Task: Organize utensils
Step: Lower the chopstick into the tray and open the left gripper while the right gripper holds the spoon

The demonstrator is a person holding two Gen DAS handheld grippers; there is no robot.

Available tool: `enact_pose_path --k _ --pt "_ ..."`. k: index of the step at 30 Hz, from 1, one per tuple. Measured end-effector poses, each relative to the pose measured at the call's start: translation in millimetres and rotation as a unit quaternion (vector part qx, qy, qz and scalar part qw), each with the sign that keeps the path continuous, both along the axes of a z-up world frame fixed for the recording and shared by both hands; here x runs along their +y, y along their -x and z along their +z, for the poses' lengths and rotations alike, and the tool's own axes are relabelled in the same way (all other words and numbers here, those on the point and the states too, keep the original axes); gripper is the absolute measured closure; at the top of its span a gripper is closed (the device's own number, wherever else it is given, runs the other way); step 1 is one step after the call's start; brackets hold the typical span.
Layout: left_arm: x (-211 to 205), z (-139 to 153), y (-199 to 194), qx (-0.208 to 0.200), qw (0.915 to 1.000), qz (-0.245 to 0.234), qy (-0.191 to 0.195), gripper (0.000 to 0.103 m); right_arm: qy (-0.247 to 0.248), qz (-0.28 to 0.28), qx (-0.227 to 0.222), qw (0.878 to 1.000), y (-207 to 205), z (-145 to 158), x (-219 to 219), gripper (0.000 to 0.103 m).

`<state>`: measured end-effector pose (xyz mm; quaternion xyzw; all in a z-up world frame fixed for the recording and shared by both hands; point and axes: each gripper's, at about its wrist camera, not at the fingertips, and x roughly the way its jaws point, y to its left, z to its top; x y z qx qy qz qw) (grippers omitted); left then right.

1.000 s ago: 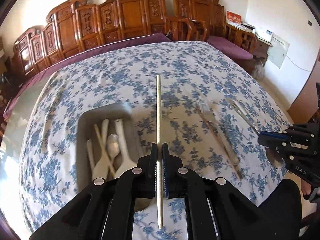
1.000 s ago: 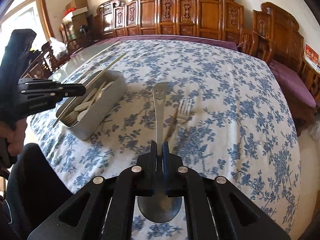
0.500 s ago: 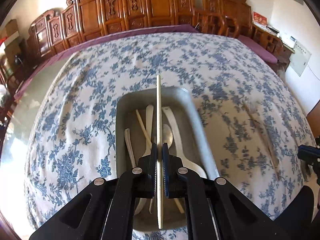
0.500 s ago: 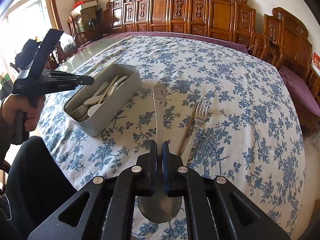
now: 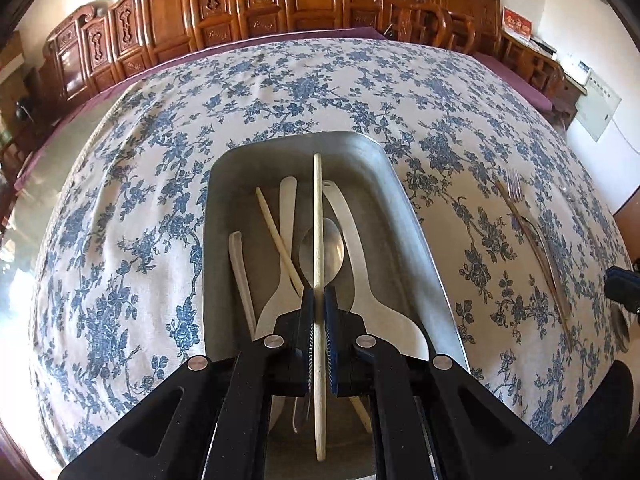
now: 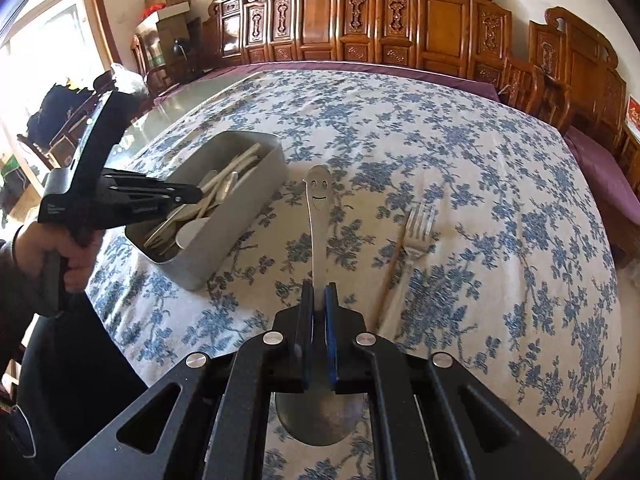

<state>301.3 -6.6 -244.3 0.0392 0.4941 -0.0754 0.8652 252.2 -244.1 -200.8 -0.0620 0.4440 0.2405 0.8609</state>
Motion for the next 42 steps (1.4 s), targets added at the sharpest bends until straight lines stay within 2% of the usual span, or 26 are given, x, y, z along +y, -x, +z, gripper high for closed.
enact_pose_path --k 6,12,23,28,32,36,42 --pt "7 12 9 -0.013 0.9999 0.000 0.010 0.098 -0.001 0.013 -0.002 1.000 -4 6 26 0.096" --pt "22 42 24 -0.049 0.9986 0.002 0.019 0.097 -0.008 0.027 -0.007 1.000 -13 16 58 0.096" --pt "70 73 26 -0.080 0.9947 0.049 0.042 0.097 -0.042 0.050 0.005 0.998 -40 24 129 0.096" --pt "90 77 29 -0.080 0.9937 0.067 0.039 0.097 -0.054 0.058 0.024 0.997 -54 16 160 0.096" --pt "107 78 33 -0.077 0.9930 0.083 0.034 0.097 -0.046 0.054 0.033 0.997 -66 6 178 0.096" --pt "117 79 37 -0.075 0.9924 0.093 0.029 0.097 -0.024 0.036 0.032 0.999 -72 -8 188 0.096" --pt "125 74 43 -0.069 0.9924 0.098 0.025 0.096 -0.010 0.024 0.054 0.998 -78 -32 190 0.096"
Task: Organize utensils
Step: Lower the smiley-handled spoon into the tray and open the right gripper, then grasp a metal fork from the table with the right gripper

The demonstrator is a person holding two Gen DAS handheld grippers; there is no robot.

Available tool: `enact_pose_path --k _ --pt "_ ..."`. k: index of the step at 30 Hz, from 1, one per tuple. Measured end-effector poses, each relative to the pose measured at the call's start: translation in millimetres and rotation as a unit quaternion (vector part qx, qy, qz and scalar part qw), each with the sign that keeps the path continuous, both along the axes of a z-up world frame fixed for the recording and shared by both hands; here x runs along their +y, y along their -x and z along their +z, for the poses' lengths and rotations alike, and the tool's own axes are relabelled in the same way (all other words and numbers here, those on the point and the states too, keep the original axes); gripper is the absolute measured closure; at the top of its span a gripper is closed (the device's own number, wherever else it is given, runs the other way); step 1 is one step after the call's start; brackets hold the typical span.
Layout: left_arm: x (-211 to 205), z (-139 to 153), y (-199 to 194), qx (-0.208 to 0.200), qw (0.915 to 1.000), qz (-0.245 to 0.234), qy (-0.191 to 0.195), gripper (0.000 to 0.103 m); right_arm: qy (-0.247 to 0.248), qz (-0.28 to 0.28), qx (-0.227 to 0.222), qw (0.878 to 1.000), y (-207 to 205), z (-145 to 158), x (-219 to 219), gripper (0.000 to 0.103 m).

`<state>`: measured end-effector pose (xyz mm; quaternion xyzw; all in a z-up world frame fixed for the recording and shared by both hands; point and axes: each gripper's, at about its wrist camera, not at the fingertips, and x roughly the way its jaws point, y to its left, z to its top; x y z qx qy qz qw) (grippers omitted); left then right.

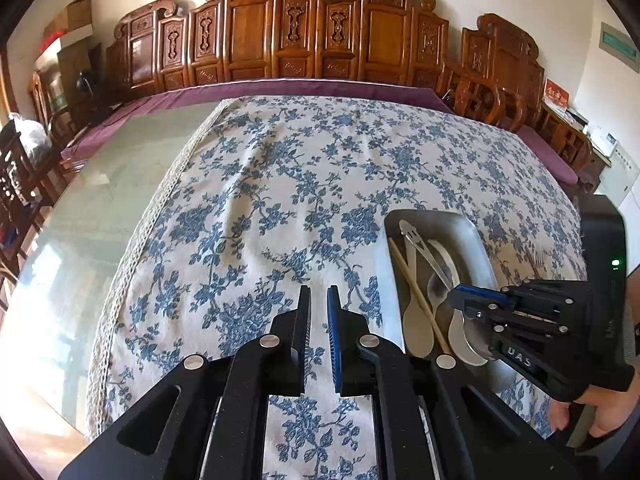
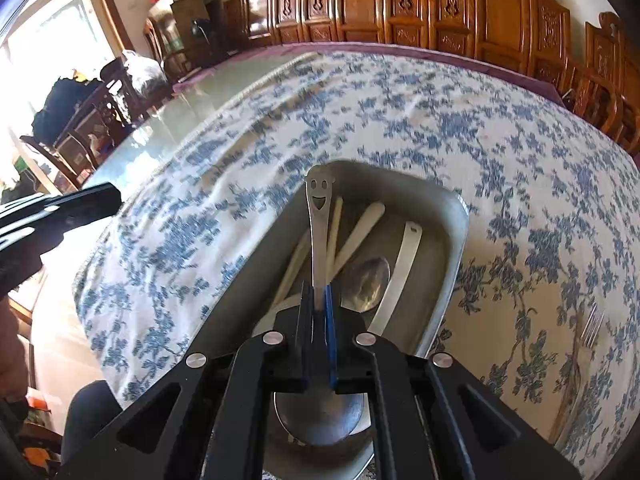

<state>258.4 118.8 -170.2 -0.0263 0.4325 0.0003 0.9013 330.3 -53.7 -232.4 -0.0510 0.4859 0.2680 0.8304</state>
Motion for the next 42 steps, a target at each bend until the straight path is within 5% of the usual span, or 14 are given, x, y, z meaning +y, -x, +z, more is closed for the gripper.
enact_pose_path --k 13,25,42 --pt "-2 -1 12 0.001 1.0000 -0.002 0.000 0.091 -0.020 0.003 0.036 0.999 11 -11 5 0.095" --pt "-28 11 32 -0.013 0.9996 -0.025 0.002 0.083 -0.014 0.006 -0.038 0.999 34 34 -40 0.094" --pt "-104 46 79 -0.060 0.9955 -0.073 0.004 0.010 0.017 -0.108 -0.091 0.990 92 78 -198 0.094"
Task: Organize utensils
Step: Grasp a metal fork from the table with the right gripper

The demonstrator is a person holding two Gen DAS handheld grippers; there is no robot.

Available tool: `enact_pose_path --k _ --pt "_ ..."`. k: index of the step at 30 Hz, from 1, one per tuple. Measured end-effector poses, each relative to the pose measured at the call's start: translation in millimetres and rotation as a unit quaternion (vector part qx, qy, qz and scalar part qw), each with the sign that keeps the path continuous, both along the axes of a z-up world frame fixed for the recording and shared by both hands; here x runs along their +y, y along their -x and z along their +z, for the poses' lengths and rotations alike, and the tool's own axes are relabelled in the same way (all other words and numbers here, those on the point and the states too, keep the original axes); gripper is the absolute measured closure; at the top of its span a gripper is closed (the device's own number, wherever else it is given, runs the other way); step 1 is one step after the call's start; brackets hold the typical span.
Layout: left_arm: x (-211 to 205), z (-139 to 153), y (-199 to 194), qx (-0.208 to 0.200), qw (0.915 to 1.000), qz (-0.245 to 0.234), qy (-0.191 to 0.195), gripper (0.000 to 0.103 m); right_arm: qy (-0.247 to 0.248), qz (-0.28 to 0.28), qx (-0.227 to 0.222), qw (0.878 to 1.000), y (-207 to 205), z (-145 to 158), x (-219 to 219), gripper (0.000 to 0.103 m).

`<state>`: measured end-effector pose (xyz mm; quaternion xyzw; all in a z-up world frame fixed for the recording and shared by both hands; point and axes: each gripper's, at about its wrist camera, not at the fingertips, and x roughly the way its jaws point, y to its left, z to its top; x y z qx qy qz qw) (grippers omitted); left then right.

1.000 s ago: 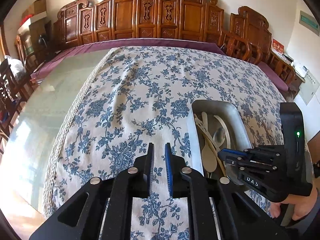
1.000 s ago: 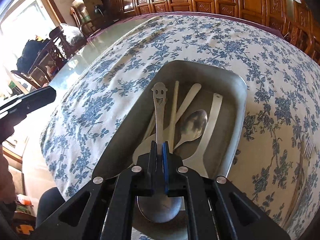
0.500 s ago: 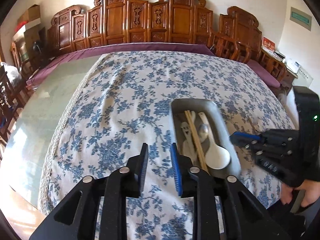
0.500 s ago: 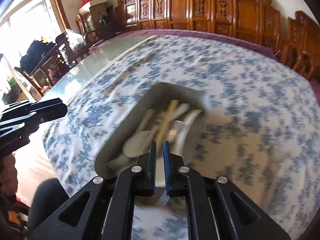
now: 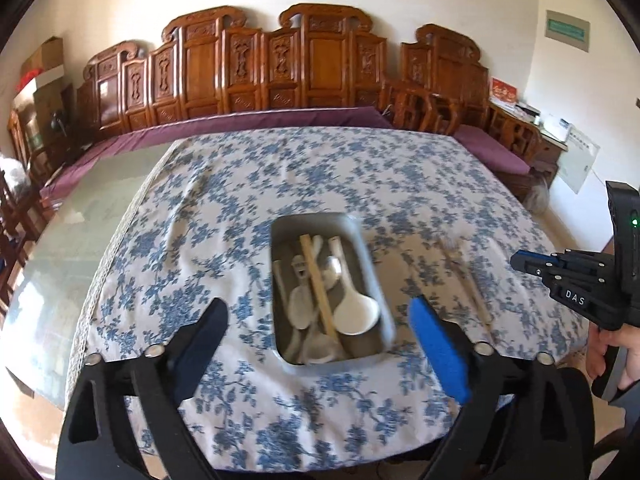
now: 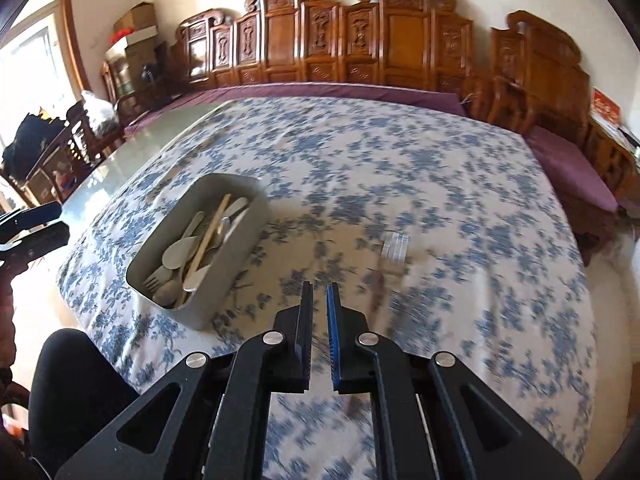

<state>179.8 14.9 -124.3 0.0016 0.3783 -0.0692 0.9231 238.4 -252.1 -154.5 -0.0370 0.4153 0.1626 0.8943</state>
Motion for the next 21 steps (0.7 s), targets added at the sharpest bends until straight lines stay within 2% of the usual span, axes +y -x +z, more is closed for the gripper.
enact_pose_path --k 6,12,15,18,21 --pt "-27 10 13 -0.006 0.9997 -0.022 -0.006 0.008 0.001 -0.022 -0.014 1.000 23 14 -28 0.094" --pt "-56 8 11 0.003 0.9987 -0.050 -0.011 0.008 0.003 -0.041 -0.016 0.999 31 16 -50 0.094" --pt "-66 6 7 0.004 0.9983 -0.057 -0.015 0.008 0.002 -0.043 -0.010 0.999 27 12 -55 0.094" --pt "-73 1 -1 0.010 0.9983 -0.057 -0.012 0.008 0.005 -0.041 -0.003 0.999 16 2 -56 0.085" --pt "-79 -5 -12 0.017 0.9980 -0.060 -0.009 0.008 0.009 -0.036 0.009 0.999 -2 -14 -55 0.085"
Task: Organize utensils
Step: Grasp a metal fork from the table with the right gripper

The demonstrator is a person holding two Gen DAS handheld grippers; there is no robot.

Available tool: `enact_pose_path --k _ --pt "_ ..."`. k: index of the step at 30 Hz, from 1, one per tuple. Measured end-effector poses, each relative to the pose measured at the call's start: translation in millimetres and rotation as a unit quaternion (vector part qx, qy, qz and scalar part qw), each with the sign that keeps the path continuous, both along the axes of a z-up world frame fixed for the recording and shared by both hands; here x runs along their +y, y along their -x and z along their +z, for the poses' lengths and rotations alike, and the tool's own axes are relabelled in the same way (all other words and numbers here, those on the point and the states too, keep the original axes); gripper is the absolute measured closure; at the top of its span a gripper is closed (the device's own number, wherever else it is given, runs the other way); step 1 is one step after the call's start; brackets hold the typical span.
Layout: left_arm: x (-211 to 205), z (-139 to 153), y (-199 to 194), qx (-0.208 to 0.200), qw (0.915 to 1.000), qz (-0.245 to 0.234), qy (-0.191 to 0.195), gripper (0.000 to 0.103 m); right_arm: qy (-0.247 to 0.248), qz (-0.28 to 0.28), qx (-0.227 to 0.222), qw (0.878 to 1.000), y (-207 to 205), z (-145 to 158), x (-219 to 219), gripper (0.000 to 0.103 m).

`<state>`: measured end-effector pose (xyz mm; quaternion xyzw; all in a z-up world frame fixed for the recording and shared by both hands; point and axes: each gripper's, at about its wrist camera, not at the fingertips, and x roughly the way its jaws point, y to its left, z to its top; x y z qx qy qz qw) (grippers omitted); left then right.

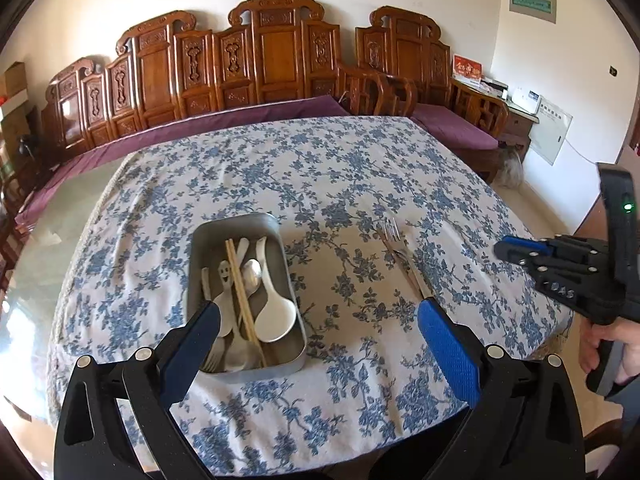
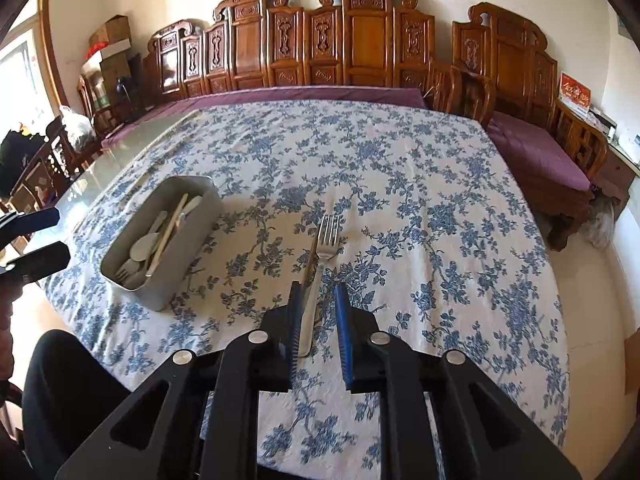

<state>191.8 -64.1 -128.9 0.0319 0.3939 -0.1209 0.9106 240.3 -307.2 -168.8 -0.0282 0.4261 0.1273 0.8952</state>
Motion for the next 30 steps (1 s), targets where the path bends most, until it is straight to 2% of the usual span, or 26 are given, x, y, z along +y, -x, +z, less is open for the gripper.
enact_pose_path --k 9,13,19,26,30 --pt "-15 -33 -40 0.027 0.9995 -0.005 -0.013 0.008 -0.002 0.006 0.069 0.998 -65 -71 12 0.085" --pt "-19 -48 -52 0.041 0.9989 -0.010 -0.020 0.008 -0.008 0.004 0.090 0.996 -87 -91 17 0.085" --pt "-23 -61 -58 0.052 0.9982 -0.017 -0.023 0.008 -0.011 0.004 0.102 0.995 -105 -106 24 0.085" --pt "-24 -67 -59 0.061 0.9979 -0.013 -0.020 0.008 0.051 0.015 0.104 0.993 -101 -107 35 0.089" --pt "-29 -68 -59 0.063 0.9977 -0.015 -0.019 0.008 0.025 0.013 0.116 0.993 -93 -107 19 0.093"
